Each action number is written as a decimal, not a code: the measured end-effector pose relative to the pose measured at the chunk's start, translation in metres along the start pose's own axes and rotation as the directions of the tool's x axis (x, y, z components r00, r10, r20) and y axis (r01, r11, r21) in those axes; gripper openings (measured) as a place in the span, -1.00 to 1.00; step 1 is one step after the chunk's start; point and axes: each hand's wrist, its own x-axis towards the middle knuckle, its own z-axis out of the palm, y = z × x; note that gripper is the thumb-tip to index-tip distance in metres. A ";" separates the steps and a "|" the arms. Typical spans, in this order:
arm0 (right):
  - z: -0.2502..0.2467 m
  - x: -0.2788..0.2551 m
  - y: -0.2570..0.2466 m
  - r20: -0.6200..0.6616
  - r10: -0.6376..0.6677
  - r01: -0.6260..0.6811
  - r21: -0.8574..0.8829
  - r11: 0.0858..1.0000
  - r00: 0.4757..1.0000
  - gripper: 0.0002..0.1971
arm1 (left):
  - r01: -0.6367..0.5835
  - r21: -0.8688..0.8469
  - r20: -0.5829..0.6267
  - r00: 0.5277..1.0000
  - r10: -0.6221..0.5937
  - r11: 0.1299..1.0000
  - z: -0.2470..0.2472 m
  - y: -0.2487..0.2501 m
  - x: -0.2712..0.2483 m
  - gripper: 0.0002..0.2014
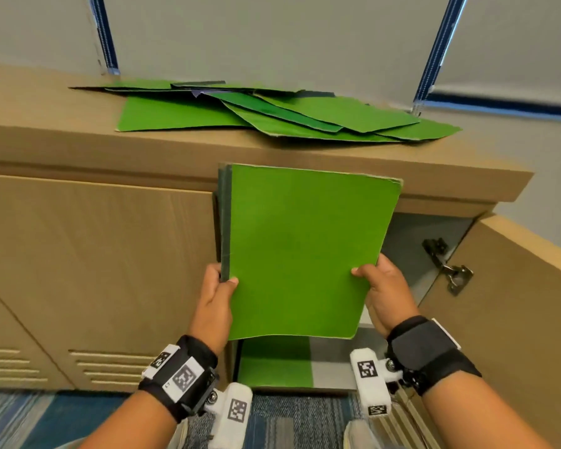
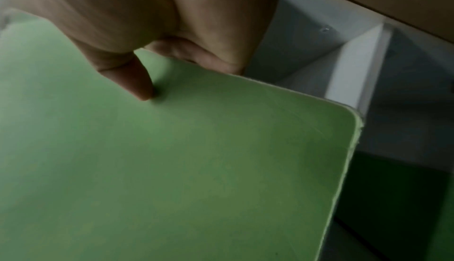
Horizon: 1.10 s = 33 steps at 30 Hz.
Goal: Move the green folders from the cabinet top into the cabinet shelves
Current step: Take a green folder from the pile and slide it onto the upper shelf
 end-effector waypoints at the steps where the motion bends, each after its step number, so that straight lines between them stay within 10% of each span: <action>1: -0.002 0.003 0.012 -0.012 0.029 -0.030 -0.013 0.999 1.000 -0.61 | 0.048 0.010 -0.005 0.999 -0.048 0.999 0.003 -0.011 -0.001 -0.78; 5: -0.011 0.017 0.056 -0.039 0.126 -0.128 -0.066 0.989 0.991 -0.66 | 0.167 0.261 0.042 0.982 -0.184 0.951 0.009 -0.061 0.008 -0.47; 11: -0.028 0.044 0.094 -0.143 0.130 -0.146 -0.113 0.983 0.981 -0.69 | 0.071 0.306 0.101 0.989 -0.107 0.949 0.016 -0.090 0.034 -0.76; 14: -0.032 0.056 0.096 -0.219 0.083 -0.122 -0.175 0.977 0.972 -0.60 | 0.088 0.283 0.097 0.988 -0.119 0.955 0.020 -0.101 0.046 -0.36; 19: -0.042 0.078 0.116 -0.275 0.104 -0.179 -0.265 0.948 0.956 -0.64 | -0.224 0.766 0.414 0.889 -0.196 0.603 0.026 -0.104 0.035 0.20; 23: -0.032 0.079 0.114 -0.170 0.209 -0.248 -0.256 0.934 0.963 -0.52 | -0.327 0.870 0.443 0.847 -0.294 0.369 0.021 -0.114 0.041 0.20; 33: -0.020 0.059 0.114 0.156 0.261 0.039 -0.913 0.406 0.953 0.05 | -0.374 0.904 0.425 0.835 -0.349 0.207 0.021 -0.097 0.043 -0.21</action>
